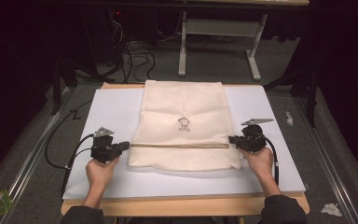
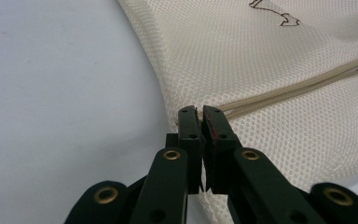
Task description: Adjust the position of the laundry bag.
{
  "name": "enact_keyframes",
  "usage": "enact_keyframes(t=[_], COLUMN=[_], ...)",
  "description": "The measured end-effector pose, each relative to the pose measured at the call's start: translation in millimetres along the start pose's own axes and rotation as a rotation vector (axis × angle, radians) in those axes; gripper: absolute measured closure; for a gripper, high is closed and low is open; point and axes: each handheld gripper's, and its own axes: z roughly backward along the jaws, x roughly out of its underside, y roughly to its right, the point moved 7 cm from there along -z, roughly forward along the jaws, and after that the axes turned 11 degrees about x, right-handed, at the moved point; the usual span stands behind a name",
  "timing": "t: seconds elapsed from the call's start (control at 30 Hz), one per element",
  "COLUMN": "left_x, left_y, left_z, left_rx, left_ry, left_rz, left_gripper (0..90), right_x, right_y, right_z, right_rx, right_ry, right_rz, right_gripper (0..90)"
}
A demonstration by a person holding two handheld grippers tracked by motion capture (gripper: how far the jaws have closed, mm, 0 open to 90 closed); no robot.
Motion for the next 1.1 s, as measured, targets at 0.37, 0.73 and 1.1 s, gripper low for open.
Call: enact_keyframes(t=[0.37, 0.73, 1.1], left_x=[11.2, 14.6, 10.9], left_y=[-2.4, -0.5, 2.9], left_z=[-10.0, -12.6, -4.0], left_rx=[0.001, 0.004, -0.009], left_ry=[-0.024, -0.037, 0.008], left_rz=[0.01, 0.012, -0.019], left_gripper=[87.0, 86.7, 81.2], right_x=[14.8, 23.2, 21.5], right_y=[3.5, 4.5, 8.4], right_z=[-11.1, -19.0, -14.7], right_rx=[-0.001, 0.014, 0.036], right_ry=[-0.042, -0.034, -0.006], right_rz=[-0.01, -0.011, -0.037], right_gripper=[86.5, 79.3, 58.1])
